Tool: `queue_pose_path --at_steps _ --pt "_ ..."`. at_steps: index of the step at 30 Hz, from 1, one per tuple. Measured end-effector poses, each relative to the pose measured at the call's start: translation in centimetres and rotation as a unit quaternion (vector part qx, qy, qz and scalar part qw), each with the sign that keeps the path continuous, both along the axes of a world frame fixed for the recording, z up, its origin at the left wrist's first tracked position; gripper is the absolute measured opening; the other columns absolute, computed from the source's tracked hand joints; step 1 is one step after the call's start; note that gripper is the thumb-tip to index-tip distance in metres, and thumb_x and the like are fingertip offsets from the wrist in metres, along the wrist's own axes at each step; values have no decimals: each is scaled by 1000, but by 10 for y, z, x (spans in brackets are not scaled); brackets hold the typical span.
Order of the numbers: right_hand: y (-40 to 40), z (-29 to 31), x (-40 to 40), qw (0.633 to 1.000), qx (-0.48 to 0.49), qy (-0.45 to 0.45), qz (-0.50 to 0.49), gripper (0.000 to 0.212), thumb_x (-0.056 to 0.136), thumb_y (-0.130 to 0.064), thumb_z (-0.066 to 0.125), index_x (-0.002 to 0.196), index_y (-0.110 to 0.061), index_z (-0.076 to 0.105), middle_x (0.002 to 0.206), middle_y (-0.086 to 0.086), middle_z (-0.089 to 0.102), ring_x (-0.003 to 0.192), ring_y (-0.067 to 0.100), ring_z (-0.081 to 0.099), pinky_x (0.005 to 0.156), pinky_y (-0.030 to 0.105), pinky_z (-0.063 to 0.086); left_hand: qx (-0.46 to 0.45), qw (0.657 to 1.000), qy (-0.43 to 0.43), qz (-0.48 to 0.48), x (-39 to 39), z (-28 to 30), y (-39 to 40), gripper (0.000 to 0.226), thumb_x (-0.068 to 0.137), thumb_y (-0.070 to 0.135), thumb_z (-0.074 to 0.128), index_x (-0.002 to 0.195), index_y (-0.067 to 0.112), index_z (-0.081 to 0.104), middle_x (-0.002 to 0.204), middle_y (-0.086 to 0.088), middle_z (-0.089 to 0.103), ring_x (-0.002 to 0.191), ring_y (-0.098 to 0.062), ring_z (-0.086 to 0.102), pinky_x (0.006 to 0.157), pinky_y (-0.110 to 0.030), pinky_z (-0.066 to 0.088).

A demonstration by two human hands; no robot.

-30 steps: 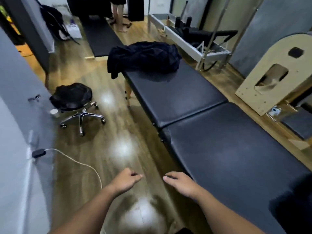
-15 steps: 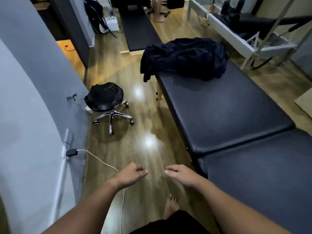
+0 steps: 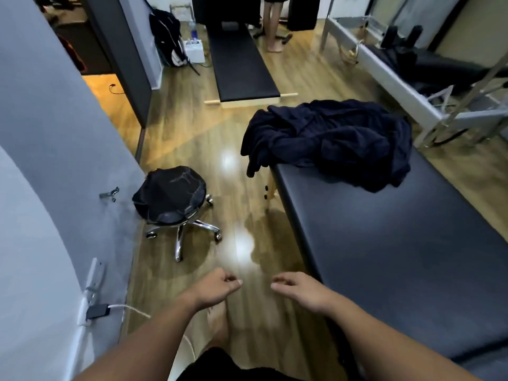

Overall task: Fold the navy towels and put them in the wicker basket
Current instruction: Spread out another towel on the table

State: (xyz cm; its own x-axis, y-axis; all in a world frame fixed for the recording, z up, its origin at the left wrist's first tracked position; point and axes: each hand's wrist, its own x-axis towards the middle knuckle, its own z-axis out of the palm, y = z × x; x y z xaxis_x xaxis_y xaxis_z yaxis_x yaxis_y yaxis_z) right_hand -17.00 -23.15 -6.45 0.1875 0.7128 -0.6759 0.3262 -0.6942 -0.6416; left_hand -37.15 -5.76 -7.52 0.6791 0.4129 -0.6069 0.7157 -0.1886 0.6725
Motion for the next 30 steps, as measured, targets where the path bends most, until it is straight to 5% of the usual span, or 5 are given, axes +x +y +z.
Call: queue_pose_path --at_steps 4,10,14,21,30 --pt "45 9 30 997 -64 -5 -49 70 90 -69 55 147 -28 51 149 -8 49 135 13 46 108 28 35 9 998 12 -62 52 0 74 40 97 38 63 66 13 58 53 12 51 53 0 46 57 -26 36" --pt "98 13 67 986 -68 -4 -150 73 87 -71 57 145 -28 52 148 -9 50 134 11 47 111 29 36 25 982 36 -183 128 -8 160 36 88 53 62 94 20 73 96 1 74 93 -14 68 87 -30 53" --pt "122 5 91 982 -72 6 -175 80 78 -79 57 143 -32 55 147 -12 51 132 8 48 113 31 36 4 972 51 -230 172 -12 186 29 87 52 62 82 25 69 87 4 72 84 -10 68 81 -27 52" --pt "169 20 161 977 -70 79 -185 58 91 -68 53 139 -36 53 127 -12 58 92 9 63 64 21 48 37 968 58 -243 259 6 230 22 97 42 61 96 22 71 84 5 67 74 -5 61 69 -23 48" --pt "210 32 280 921 37 -218 -321 33 91 -56 62 101 -25 68 85 -13 66 81 5 61 70 26 48 119 968 -1 -221 385 44 278 21 88 41 64 80 22 67 59 8 63 57 -10 59 59 -31 50"
